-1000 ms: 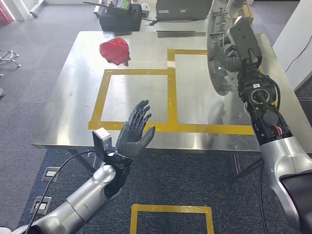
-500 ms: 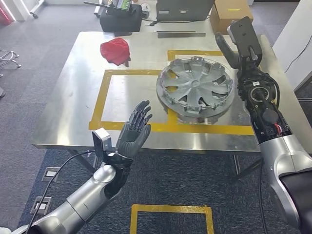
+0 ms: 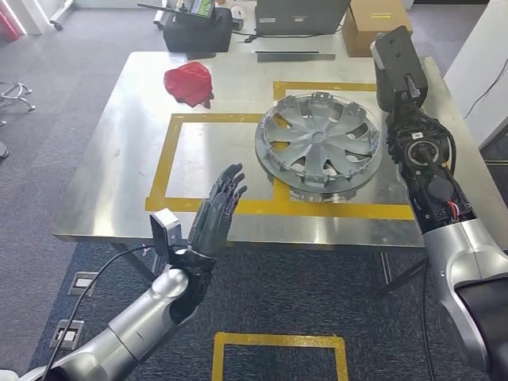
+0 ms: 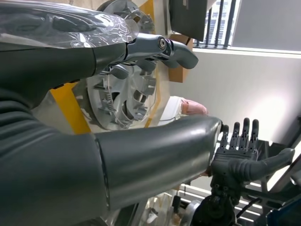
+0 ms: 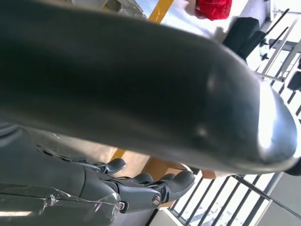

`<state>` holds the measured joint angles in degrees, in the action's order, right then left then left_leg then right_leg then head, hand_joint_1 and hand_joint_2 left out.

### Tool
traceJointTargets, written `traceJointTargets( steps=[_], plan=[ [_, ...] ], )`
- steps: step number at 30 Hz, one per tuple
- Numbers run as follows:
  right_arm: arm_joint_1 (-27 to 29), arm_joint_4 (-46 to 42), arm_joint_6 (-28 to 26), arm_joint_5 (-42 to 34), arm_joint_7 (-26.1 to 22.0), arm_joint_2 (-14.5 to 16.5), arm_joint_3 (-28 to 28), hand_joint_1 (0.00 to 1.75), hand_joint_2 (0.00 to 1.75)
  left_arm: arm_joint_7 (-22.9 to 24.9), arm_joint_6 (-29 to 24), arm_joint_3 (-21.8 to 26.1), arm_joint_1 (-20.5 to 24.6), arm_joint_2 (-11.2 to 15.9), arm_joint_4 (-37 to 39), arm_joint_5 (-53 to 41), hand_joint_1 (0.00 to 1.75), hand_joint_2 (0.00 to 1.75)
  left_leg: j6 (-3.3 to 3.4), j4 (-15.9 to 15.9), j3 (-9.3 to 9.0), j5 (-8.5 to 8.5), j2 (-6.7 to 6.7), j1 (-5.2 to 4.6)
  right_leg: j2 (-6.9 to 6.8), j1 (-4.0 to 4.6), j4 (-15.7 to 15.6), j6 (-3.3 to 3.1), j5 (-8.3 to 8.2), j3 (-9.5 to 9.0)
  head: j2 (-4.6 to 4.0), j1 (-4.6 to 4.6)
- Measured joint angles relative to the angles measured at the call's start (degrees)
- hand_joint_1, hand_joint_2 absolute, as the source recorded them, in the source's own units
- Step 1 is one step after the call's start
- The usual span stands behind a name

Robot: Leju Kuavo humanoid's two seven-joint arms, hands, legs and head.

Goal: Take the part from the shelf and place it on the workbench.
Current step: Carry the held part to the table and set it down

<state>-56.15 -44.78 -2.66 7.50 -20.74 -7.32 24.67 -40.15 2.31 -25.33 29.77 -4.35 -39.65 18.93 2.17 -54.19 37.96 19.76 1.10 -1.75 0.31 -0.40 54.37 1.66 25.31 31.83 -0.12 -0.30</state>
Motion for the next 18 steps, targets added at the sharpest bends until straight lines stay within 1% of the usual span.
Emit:
traceJointTargets(
  steps=[1, 2, 5, 10, 18],
  plan=[
    [0.0, -0.1, 0.0, -0.1, 0.1, 0.0, 0.0, 0.00, 0.00, 0.0, -0.1, 0.0, -0.1, 0.0, 0.0, 0.0, 0.00, 1.31, 0.00, 0.0, 0.00, 0.00, 0.00, 0.00, 0.00, 0.00, 0.0, 0.00, 0.00, 0.00, 0.00, 0.01],
    [0.1, -0.2, 0.0, -0.3, 0.3, 0.0, 0.0, 0.00, 0.00, 0.1, -0.3, 0.0, -0.1, 0.1, 0.0, 0.0, 0.00, 1.31, 0.01, 0.0, 0.00, 0.00, 0.00, 0.00, 0.00, 0.00, 0.0, 0.00, -0.01, 0.00, 0.01, 0.01],
    [0.4, -1.0, 0.3, -1.6, 1.1, 0.0, 0.0, 0.00, 0.00, 0.4, -0.8, 0.0, -0.2, 0.1, 0.0, 0.0, 0.00, 0.00, 0.01, 0.0, -0.02, -0.01, 0.00, 0.00, 0.00, 0.00, 0.0, -0.01, -0.01, 0.00, 0.00, 0.01],
    [2.1, -3.3, 1.0, -4.1, 2.3, 0.0, -0.1, 0.00, 0.00, 0.8, -1.4, 0.0, -0.4, 0.3, 0.0, 0.1, 0.00, 0.00, 0.01, 0.0, -0.06, -0.01, -0.01, 0.00, 0.01, 0.00, 0.0, -0.01, -0.01, -0.04, 0.01, 0.00],
    [7.1, -9.7, 1.0, -7.7, 5.5, 0.0, -0.6, 0.00, 0.00, 1.0, -2.2, 0.0, -0.8, 0.8, 0.0, 0.3, 0.00, 0.00, 0.01, 0.0, -0.11, 0.00, -0.03, 0.00, 0.03, -0.01, 0.0, -0.01, -0.01, -0.08, 0.01, 0.00]
  ],
)
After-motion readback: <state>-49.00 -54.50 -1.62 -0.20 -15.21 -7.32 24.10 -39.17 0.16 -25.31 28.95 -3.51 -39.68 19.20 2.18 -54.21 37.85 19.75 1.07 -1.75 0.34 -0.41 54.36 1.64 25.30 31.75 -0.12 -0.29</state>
